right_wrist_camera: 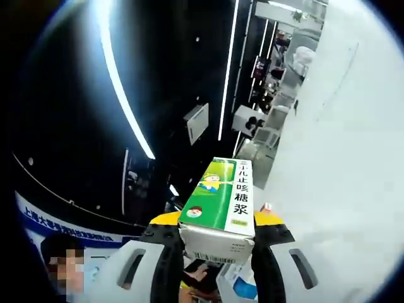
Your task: Arrange the small medicine boxes into an aligned row inside the storage area until every box is upright, visible, and separated from the surrounding clutter.
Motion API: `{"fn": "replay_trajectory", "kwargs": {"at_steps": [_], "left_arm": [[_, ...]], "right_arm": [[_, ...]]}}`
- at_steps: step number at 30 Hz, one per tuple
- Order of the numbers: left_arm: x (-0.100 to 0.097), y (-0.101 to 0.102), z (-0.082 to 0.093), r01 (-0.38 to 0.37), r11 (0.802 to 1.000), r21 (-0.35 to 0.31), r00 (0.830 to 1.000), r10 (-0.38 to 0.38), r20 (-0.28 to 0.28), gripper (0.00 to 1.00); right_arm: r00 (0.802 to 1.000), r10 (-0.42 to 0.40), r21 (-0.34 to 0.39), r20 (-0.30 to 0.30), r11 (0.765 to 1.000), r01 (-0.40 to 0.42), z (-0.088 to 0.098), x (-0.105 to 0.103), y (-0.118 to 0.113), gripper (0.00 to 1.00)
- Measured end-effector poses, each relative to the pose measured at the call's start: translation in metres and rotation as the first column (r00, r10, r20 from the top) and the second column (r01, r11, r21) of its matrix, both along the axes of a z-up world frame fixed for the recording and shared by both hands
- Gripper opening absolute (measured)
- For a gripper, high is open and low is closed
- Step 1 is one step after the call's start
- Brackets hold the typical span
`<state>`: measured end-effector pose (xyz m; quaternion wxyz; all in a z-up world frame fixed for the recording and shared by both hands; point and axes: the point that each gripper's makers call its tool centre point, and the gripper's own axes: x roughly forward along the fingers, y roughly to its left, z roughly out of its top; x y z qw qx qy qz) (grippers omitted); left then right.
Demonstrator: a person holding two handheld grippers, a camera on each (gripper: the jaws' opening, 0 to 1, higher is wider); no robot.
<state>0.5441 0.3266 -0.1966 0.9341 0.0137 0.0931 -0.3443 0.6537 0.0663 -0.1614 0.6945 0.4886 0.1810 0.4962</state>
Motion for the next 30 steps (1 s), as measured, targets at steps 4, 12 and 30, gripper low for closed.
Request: {"fn": "replay_trajectory", "kwargs": {"at_steps": [4, 12, 30], "left_arm": [[0.006, -0.005, 0.008, 0.009, 0.999, -0.053, 1.000, -0.008, 0.020, 1.00], [0.018, -0.025, 0.015, 0.037, 0.997, -0.071, 0.999, -0.036, 0.013, 1.00], [0.055, -0.096, 0.052, 0.109, 0.858, -0.501, 0.982, -0.170, -0.078, 0.99]], "right_arm": [[0.999, 0.034, 0.010, 0.023, 0.999, -0.034, 0.009, -0.011, 0.016, 0.38], [0.994, 0.101, 0.029, 0.052, 0.994, -0.102, 0.019, -0.032, 0.042, 0.38], [0.974, 0.199, 0.059, 0.108, 0.977, -0.206, 0.035, -0.064, 0.078, 0.38]]}}
